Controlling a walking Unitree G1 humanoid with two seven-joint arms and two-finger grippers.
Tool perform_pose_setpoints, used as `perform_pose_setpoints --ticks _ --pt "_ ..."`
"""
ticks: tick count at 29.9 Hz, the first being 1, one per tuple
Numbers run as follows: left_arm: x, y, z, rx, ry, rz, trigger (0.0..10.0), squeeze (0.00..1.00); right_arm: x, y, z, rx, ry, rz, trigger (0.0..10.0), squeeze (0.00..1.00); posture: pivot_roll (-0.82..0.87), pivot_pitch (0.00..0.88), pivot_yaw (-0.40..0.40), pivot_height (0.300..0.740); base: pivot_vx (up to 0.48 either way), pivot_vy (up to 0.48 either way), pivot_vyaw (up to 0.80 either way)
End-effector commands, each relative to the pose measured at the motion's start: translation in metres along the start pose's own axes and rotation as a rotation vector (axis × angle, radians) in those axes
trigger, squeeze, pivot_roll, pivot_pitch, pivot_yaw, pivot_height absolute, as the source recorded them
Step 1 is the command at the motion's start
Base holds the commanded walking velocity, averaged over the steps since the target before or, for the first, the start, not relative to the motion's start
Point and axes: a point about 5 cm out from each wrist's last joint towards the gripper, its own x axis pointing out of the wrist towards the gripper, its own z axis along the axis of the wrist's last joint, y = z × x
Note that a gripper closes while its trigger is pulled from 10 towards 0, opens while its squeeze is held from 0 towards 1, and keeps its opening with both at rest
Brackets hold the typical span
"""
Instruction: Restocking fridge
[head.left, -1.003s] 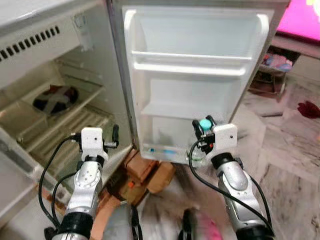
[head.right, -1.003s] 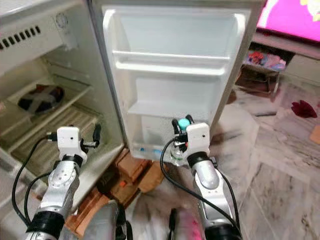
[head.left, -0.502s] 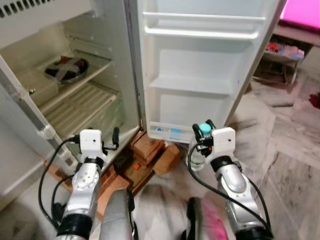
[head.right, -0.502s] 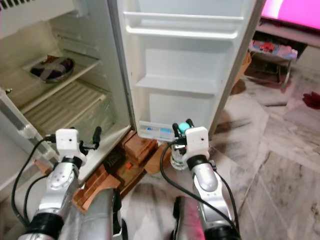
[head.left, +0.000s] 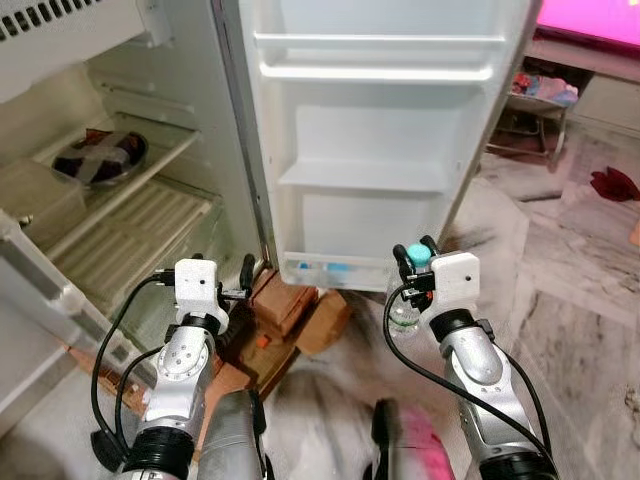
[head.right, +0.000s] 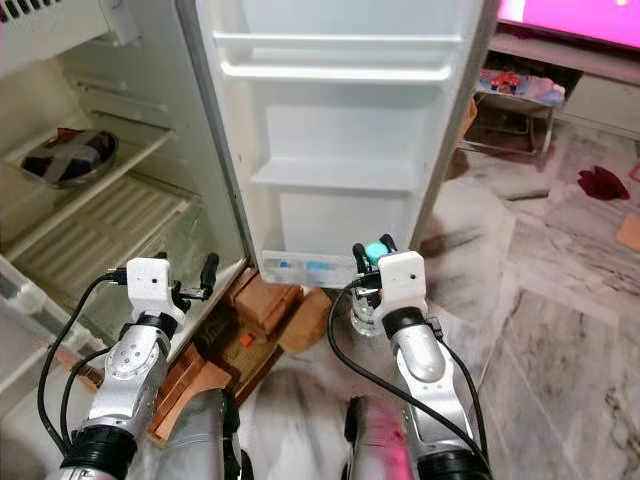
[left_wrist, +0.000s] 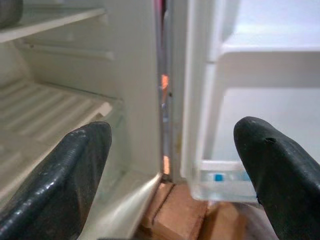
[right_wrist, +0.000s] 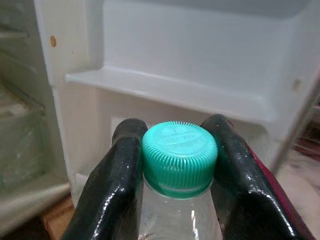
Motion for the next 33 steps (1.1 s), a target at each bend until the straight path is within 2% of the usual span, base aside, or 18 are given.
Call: perform_pose_setpoints --ticks 1,13,26,30,32,33 --pt "0.003 -0.004 0.006 -0.006 -0.023 -0.014 10.0 0.00 0.001 -0.005 0.006 -0.015 -0.027 -0.009 10.0 0.00 -0.06 0.027 0.013 0.628 0.352 0.000 0.00" --pt "0.004 -0.005 0.006 -0.021 -0.024 -0.013 10.0 0.00 0.001 -0.003 0.005 -0.012 -0.024 0.017 10.0 0.00 -0.06 0.024 0.010 0.628 0.295 0.000 0.00" --pt "0.004 -0.005 0.007 -0.020 -0.028 -0.007 10.0 0.00 0.001 -0.001 0.005 -0.018 -0.030 0.039 10.0 0.00 -0.06 0.031 0.006 0.628 0.000 0.000 0.00" --pt "0.002 -0.004 0.009 -0.023 -0.026 0.006 10.0 0.00 -0.001 0.003 0.002 -0.044 -0.024 0.073 10.0 0.00 -0.05 0.059 0.003 0.628 0.000 0.000 0.00" --pt "-0.002 -0.002 0.011 -0.023 -0.027 0.007 10.0 0.00 -0.004 0.005 0.001 -0.064 -0.018 0.100 10.0 0.00 -0.05 0.113 0.005 0.628 0.000 0.000 0.00" --pt "-0.003 -0.002 0.012 -0.023 -0.029 0.006 10.0 0.00 -0.004 0.005 0.002 -0.066 -0.018 0.103 10.0 0.00 -0.05 0.113 0.005 0.628 0.000 0.000 0.00"
